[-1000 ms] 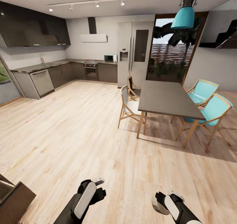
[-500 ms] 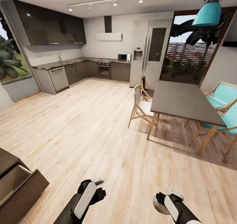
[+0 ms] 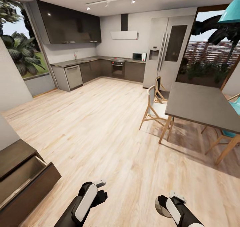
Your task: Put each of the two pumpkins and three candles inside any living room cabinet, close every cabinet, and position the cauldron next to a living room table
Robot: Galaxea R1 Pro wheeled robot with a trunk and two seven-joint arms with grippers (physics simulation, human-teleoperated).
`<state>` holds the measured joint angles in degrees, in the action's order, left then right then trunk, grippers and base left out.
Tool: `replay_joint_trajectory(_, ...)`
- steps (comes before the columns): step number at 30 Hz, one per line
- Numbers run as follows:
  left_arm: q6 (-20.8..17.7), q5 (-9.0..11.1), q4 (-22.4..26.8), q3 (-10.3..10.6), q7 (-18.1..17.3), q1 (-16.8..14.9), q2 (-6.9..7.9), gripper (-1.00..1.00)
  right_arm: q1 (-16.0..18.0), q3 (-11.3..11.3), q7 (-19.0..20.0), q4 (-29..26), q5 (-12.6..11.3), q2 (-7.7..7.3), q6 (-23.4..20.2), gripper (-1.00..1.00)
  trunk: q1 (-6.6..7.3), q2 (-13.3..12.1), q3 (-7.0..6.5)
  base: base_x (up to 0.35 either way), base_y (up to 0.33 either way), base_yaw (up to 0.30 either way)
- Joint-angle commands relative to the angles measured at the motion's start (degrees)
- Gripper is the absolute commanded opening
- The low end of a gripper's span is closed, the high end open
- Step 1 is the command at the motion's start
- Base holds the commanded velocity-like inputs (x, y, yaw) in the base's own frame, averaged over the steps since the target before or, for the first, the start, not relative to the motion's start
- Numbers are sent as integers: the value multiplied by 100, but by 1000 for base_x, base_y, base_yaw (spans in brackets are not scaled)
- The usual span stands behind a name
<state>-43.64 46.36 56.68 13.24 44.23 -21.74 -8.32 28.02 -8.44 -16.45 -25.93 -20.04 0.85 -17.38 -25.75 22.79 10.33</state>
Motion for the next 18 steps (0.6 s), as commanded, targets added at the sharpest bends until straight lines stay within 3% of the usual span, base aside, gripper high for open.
replay_joint_trajectory(1,-2,57,7,11,57,-6,3,100,1,-9,-34,-18,-53,3,-20,-100,-3,13,18,0,0,234)
replay_joint_trajectory(18,-4,57,9,7,44,-6,6,100,1,-9,-34,-18,-53,3,-11,-100,-3,13,113,0,0,232)
